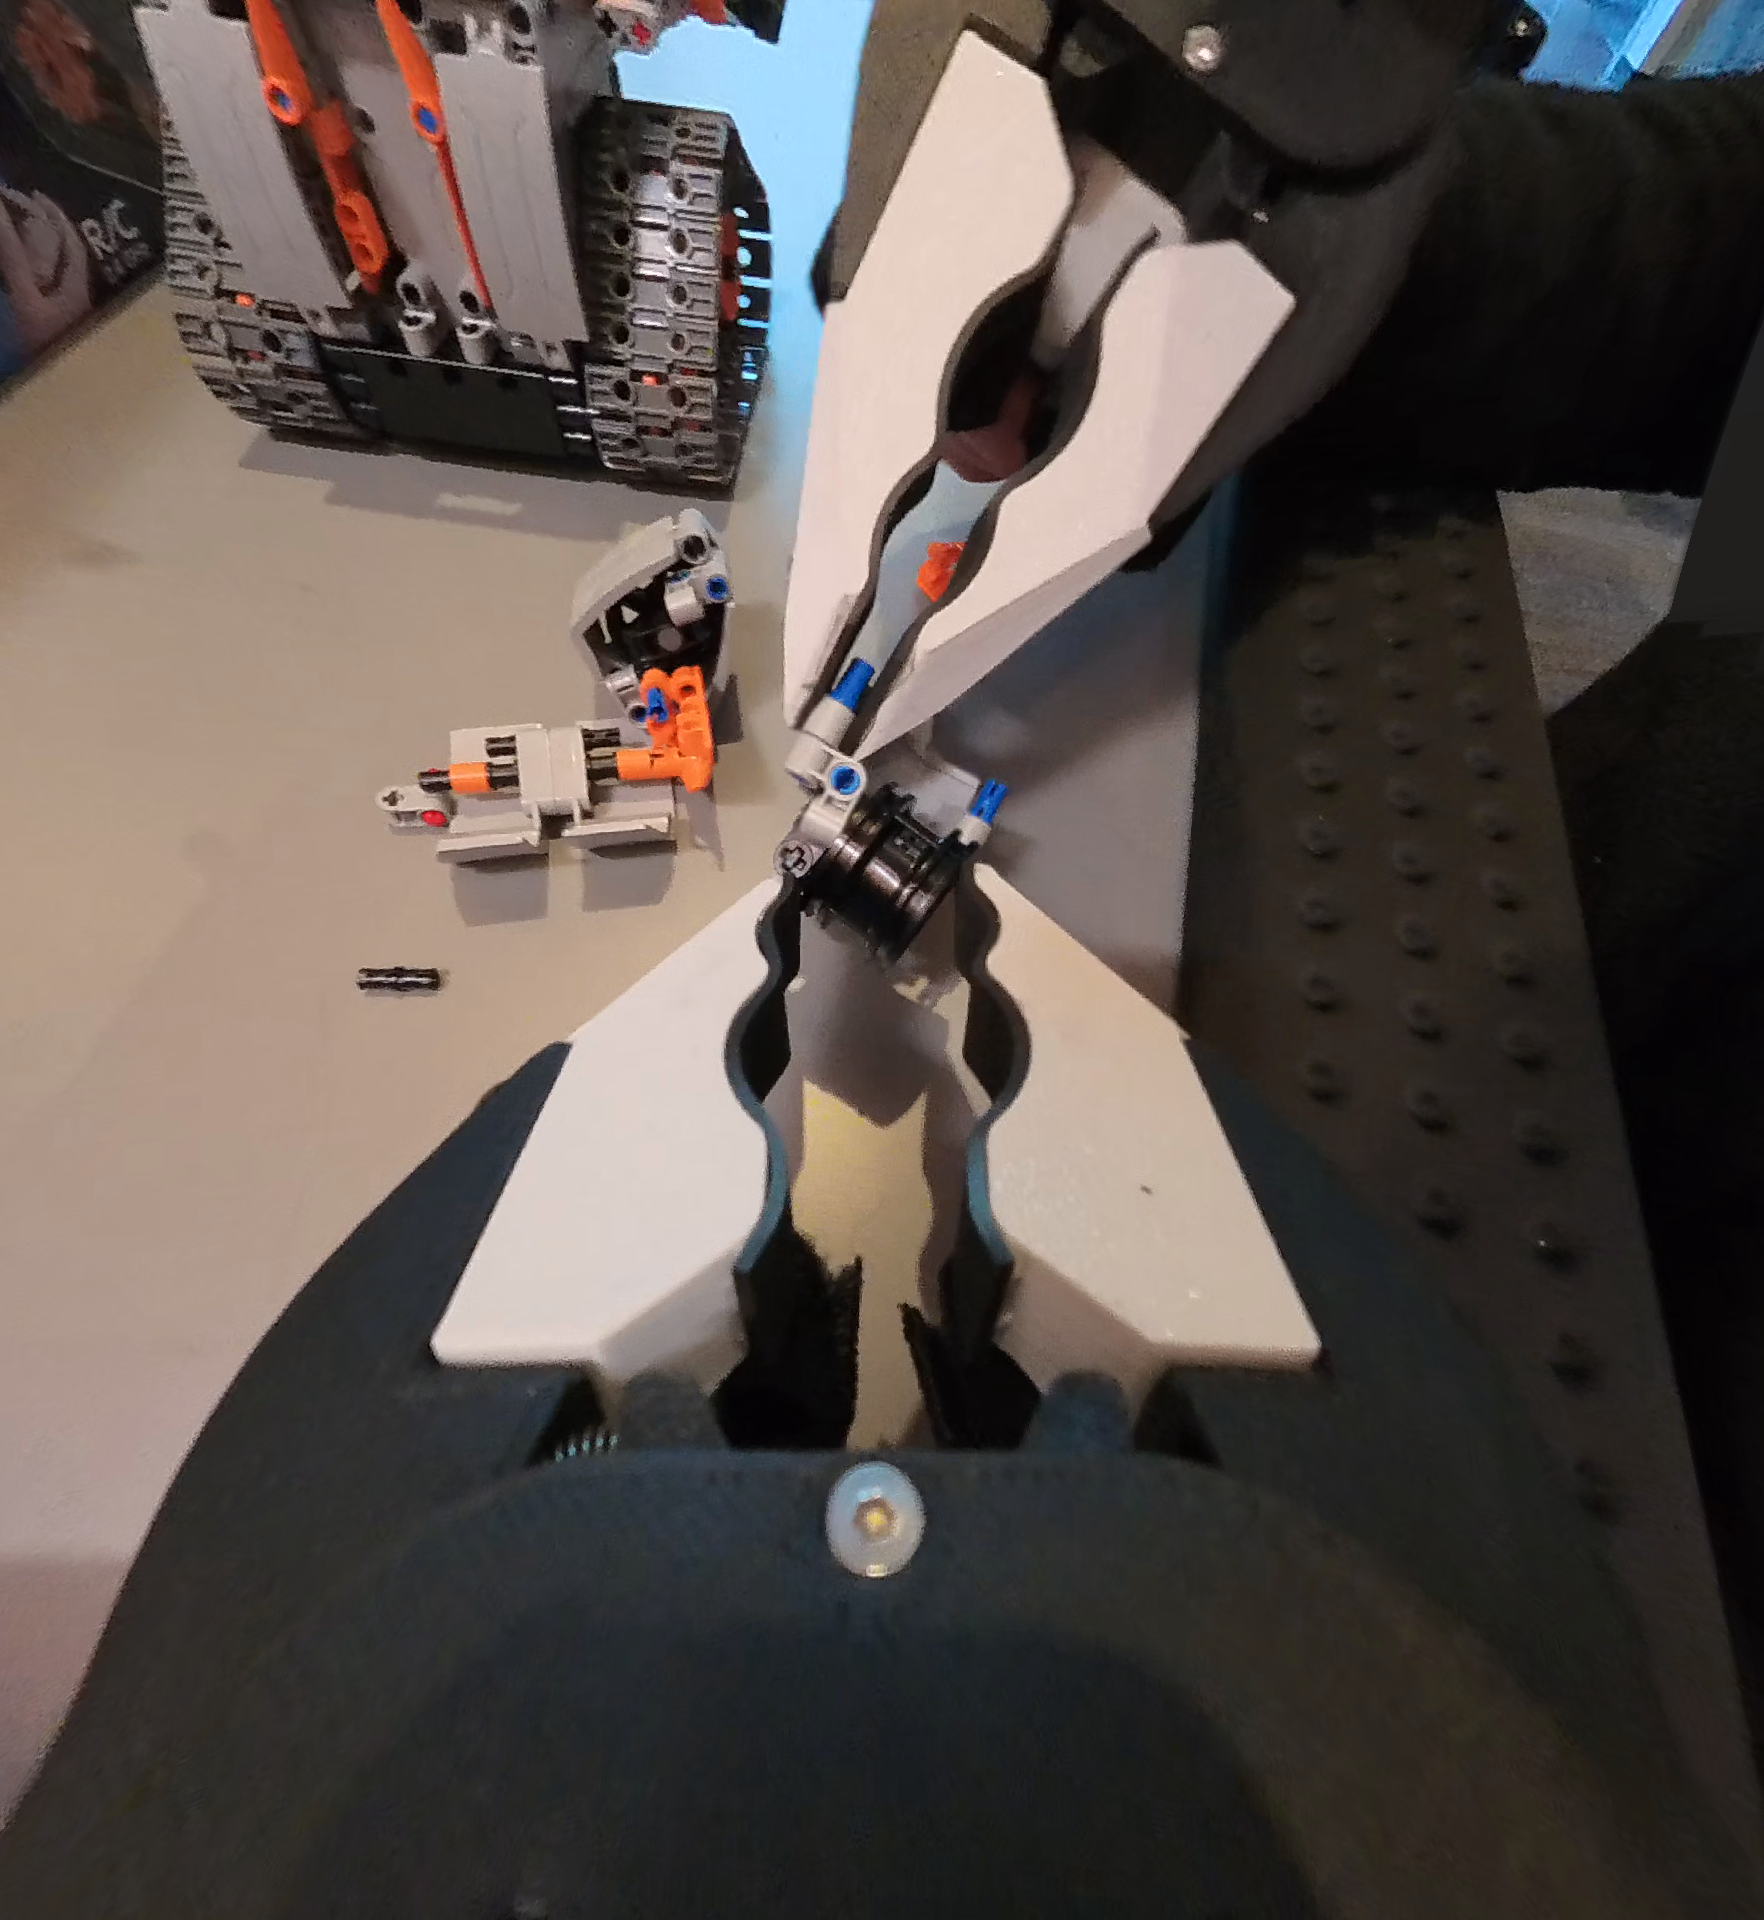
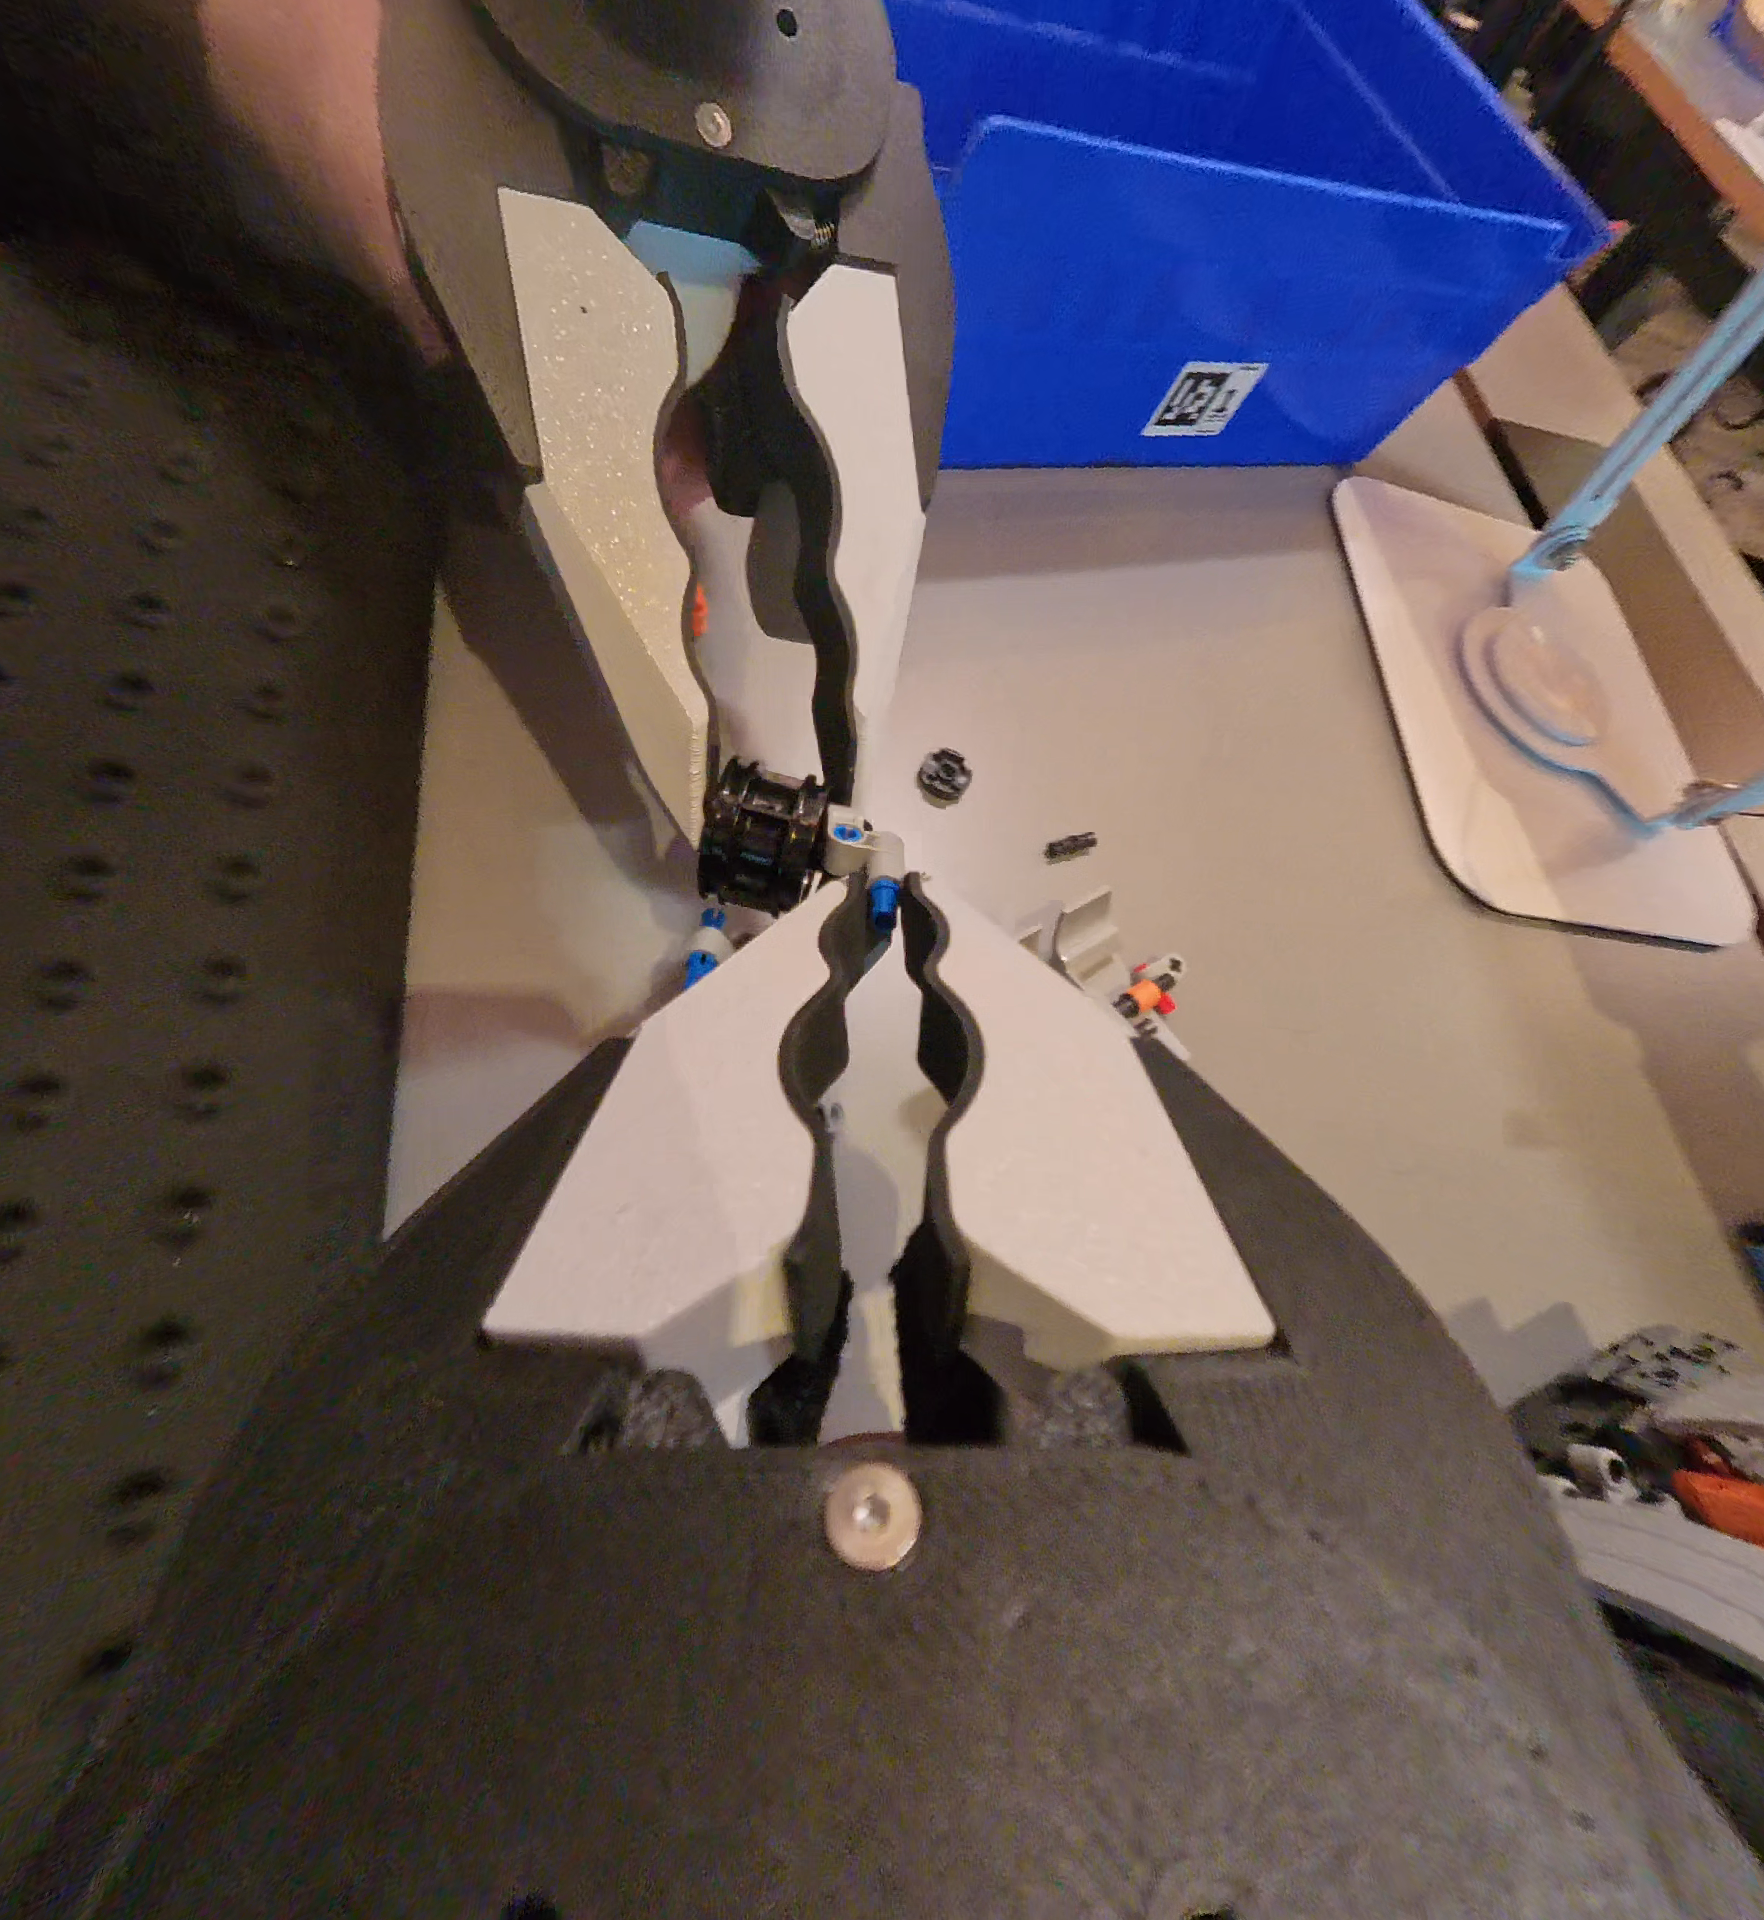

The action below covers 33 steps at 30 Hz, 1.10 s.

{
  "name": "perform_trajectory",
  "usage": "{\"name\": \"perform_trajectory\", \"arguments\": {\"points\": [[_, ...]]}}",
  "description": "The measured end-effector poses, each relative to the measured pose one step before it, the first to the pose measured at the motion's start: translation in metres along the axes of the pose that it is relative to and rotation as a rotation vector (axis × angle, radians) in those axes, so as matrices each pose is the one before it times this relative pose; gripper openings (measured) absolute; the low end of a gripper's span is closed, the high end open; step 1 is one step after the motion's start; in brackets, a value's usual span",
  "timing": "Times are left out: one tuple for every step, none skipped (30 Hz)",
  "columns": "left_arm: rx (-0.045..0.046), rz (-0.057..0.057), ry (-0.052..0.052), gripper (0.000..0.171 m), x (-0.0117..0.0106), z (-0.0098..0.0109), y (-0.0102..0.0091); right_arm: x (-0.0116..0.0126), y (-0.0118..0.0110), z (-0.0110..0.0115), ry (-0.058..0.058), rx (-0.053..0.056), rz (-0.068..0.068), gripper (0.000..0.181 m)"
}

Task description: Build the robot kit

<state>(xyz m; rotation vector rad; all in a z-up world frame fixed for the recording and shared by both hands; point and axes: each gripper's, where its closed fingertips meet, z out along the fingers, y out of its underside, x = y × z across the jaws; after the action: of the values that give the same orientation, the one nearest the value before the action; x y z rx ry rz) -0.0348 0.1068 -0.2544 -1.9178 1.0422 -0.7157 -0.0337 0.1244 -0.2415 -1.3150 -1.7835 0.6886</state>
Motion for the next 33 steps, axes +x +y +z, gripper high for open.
{"name": "perform_trajectory", "arguments": {"points": [[0.00527, -0.0134, -0.0098, 0.026, -0.00232, -0.00036, -0.00122, 0.00248, 0.00019, 0.00015, 0.0309, -0.0102, -0.0166, 0.004], [0.00638, -0.0145, -0.0047, 0.026, -0.00163, -0.00041, -0.00133, 0.00229, -0.00052, 0.00001, 0.0284, -0.0054, -0.0142, 0.004], [0.00843, -0.0167, -0.0025, 0.026, -0.00128, -0.00039, -0.00182, 0.00227, -0.00163, -0.00023, 0.0260, 0.0001, -0.0040, 0.004], [0.01036, -0.0120, -0.0054, 0.026, -0.00154, -0.00067, -0.00206, 0.00241, -0.00134, -0.00038, 0.0282, -0.0029, -0.0104, 0.004], [0.00922, -0.0099, -0.0070, 0.026, -0.00166, -0.00083, -0.00207, 0.00228, -0.00088, -0.00030, 0.0321, -0.0075, -0.0207, 0.004], [0.00563, -0.0108, -0.0066, 0.026, -0.00150, -0.00038, -0.00172, 0.00216, -0.00093, -0.00021, 0.0369, -0.0102, -0.0240, 0.004], [-0.00101, -0.0106, -0.0069, 0.025, -0.00126, 0.00018, -0.00074, 0.00178, -0.00089, 0.00005, 0.0374, -0.0133, -0.0225, 0.004], [-0.00277, -0.0032, -0.0065, 0.026, -0.00089, 0.00081, -0.00008, 0.00141, -0.00082, 0.00016, 0.0343, -0.0120, -0.0180, 0.003], [-0.00151, 0.0002, -0.0058, 0.025, -0.00057, 0.00102, 0.00021, 0.00103, -0.00049, 0.00021, 0.0291, -0.0117, -0.0172, 0.003], [0.00005, -0.0025, -0.0024, 0.025, -0.00029, 0.00087, -0.00004, 0.00091, -0.00073, 0.00020, 0.0228, -0.0068, -0.0134, 0.003], [-0.00092, -0.0027, -0.0015, 0.025, -0.00026, 0.00036, 0.00009, 0.00026, -0.00117, -0.00012, 0.0084, 0.0029, -0.0017, 0.004], [0.00381, -0.0006, -0.0049, 0.025, -0.00098, -0.00024, -0.00043, -0.00004, -0.00060, -0.00048, -0.0077, 0.0050, 0.0081, 0.004], [0.01408, -0.0080, 0.0028, 0.025, -0.00014, -0.00096, -0.00226, 0.00100, 0.00017, -0.00072, -0.0139, 0.0063, 0.0214, 0.004], [0.01419, -0.0099, 0.0118, 0.025, 0.00074, -0.00118, -0.00253, 0.00097, -0.00114, -0.00133, -0.0211, 0.0193, 0.0358, 0.004], [0.01120, -0.0021, 0.0104, 0.025, 0.00067, -0.00077, -0.00199, 0.00031, -0.00162, -0.00165, -0.0309, 0.0227, 0.0400, 0.006], [0.01181, -0.0006, -0.0027, 0.025, -0.00116, -0.00064, -0.00166, 0.00026, 0.00021, -0.00112, -0.0337, 0.0131, 0.0378, 0.008], [0.00448, -0.0013, 0.0007, 0.023, -0.00073, -0.00045, -0.00067, -0.00017, 0.00009, -0.00093, -0.0359, 0.0177, 0.0423, 0.011], [0.01019, -0.0013, 0.0084, 0.023, 0.00048, -0.00056, -0.00155, -0.00108, -0.00158, -0.00143, -0.0397, 0.0279, 0.0471, 0.015], [0.01468, -0.0009, 0.0058, 0.023, 0.00030, -0.00075, -0.00215, -0.00071, -0.00031, -0.00122, -0.0353, 0.0158, 0.0456, 0.016], [0.01111, -0.0028, 0.0044, 0.023, -0.00015, -0.00089, -0.00180, 0.00172, 0.00099, -0.00117, -0.0178, 0.0045, 0.0367, 0.019], [0.01159, -0.0051, 0.0104, 0.023, 0.00072, -0.00087, -0.00182, 0.00294, -0.00004, -0.00194, -0.0067, 0.0114, 0.0285, 0.021], [0.01773, -0.0075, 0.0113, 0.023, 0.00095, -0.00112, -0.00256, 0.00199, -0.00108, -0.00228, -0.0138, 0.0157, 0.0353, 0.021], [0.01254, -0.0079, -0.0011, 0.023, -0.00096, -0.00109, -0.00197, 0.00072, -0.00149, -0.00234, -0.0260, 0.0174, 0.0446, 0.023], [0.00741, -0.0059, 0.0005, 0.023, -0.00093, -0.00094, -0.00137, -0.00003, -0.00045, -0.00159, -0.0330, 0.0133, 0.0503, 0.024], [0.01308, -0.0117, 0.0111, 0.023, 0.00040, -0.00077, -0.00204, -0.00134, 0.00167, -0.00017, -0.0418, 0.0006, 0.0504, 0.025], [0.02212, -0.0131, 0.0137, 0.023, 0.00093, -0.00083, -0.00345, -0.00218, 0.00209, 0.00071, -0.0405, -0.0017, 0.0415, 0.026], [0.02265, -0.0078, 0.0122, 0.023, 0.00089, -0.00091, -0.00375, -0.00253, 0.00126, 0.00084, -0.0326, 0.0011, 0.0293, 0.027], [0.01317, -0.0018, 0.0087, 0.023, 0.00079, -0.00027, -0.00263, -0.00248, 0.00094, 0.00105, -0.0249, -0.0002, 0.0176, 0.024], [0.00517, -0.0014, 0.0001, 0.023, -0.00026, 0.00004, -0.00139, -0.00207, -0.00062, 0.00071, -0.0125, 0.0050, 0.0027, 0.015], [0.00731, -0.0023, 0.0037, 0.023, 0.00031, 0.00019, -0.00169, -0.00035, -0.00131, 0.00009, 0.0067, 0.0068, -0.0108, 0.010], [0.00682, -0.0001, 0.0037, 0.023, 0.00030, -0.00001, -0.00132, 0.00034, -0.00054, -0.00014, 0.0133, -0.0015, -0.0199, 0.010], [0.00230, 0.0033, 0.0004, 0.023, -0.00005, -0.00004, -0.00056, 0.00047, -0.00041, -0.00018, 0.0142, -0.0013, -0.0196, 0.009], [0.00299, 0.0017, 0.0002, 0.023, -0.00004, 0.00016, -0.00061, 0.00052, -0.00041, -0.00017, 0.0130, -0.0006, -0.0123, 0.009]]}}
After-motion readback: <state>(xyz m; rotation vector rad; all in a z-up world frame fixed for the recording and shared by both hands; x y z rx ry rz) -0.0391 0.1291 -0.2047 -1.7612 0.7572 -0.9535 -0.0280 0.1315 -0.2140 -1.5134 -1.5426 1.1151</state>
